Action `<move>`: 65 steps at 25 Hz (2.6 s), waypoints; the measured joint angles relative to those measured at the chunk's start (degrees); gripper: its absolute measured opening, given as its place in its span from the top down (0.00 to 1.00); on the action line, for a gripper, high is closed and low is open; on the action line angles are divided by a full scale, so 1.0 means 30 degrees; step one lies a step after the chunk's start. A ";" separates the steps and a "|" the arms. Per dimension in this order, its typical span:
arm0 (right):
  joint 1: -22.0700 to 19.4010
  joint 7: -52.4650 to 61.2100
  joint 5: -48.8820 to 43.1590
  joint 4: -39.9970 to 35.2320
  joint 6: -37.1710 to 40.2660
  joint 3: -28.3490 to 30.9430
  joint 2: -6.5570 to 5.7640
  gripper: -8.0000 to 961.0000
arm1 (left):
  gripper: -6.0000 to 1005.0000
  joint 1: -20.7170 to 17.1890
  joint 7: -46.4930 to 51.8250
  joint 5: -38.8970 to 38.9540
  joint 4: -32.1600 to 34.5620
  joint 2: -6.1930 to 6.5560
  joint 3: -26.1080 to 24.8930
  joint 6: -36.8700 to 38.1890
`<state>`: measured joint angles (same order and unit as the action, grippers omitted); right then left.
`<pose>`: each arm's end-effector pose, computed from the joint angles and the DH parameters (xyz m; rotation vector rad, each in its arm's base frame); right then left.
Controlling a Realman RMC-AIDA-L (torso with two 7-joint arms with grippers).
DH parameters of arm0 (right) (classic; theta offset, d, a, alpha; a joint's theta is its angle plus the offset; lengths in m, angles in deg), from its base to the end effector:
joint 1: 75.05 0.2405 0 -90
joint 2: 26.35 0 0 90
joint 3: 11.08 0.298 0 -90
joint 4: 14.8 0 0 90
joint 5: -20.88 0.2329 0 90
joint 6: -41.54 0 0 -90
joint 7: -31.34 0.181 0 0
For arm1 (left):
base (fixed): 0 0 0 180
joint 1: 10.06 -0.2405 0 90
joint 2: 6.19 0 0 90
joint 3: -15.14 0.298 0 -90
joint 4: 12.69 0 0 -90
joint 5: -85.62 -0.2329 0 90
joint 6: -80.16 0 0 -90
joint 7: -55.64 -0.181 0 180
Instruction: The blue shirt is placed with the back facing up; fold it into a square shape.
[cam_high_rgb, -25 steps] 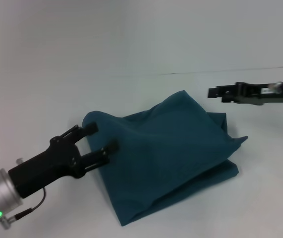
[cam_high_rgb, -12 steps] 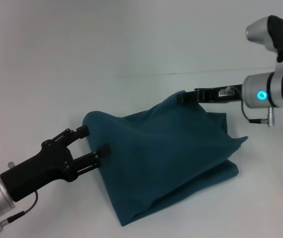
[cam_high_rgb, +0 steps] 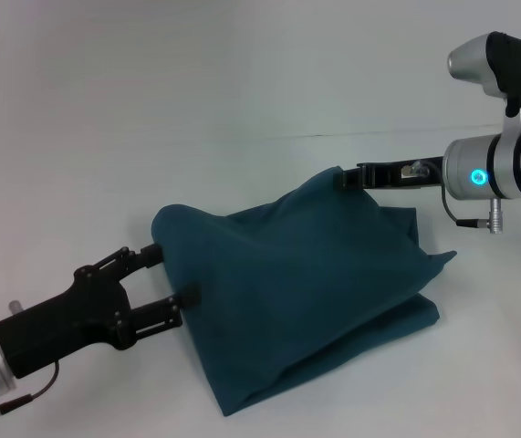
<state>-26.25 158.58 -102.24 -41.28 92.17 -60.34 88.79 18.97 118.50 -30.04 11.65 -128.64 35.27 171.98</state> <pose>0.2677 0.5215 -0.0620 -2.1906 1.3677 0.3882 -0.3019 0.3514 -0.0775 -2.4856 -0.6397 -1.0232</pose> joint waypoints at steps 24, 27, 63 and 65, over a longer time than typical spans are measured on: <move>0.0374 -0.1068 0.0301 -0.1803 -0.1033 0.0043 0.0114 0.98 | 0.11 -0.0331 0.0598 0.0358 0.0306 -0.0180 0.0622 0.0483; 0.0162 -0.1085 0.0118 -0.1537 -0.1397 -0.0052 0.0047 0.98 | 0.11 -0.0328 0.0701 0.0426 0.0280 -0.0201 0.0616 0.0483; -0.7170 -0.0282 0.2548 -0.3664 0.9342 0.2042 -0.1628 0.18 | 0.11 -0.0096 0.0700 0.0442 0.0238 -0.0463 0.0789 0.0435; -0.6686 -0.0156 0.2335 -0.2804 0.9291 0.2041 -0.1827 0.19 | 0.11 -0.0136 0.0668 0.0442 0.0237 -0.0463 0.0790 0.0431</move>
<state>-46.31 158.12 -95.23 -49.69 120.04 -54.21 83.31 18.56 120.50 -28.72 12.36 -130.03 37.65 173.27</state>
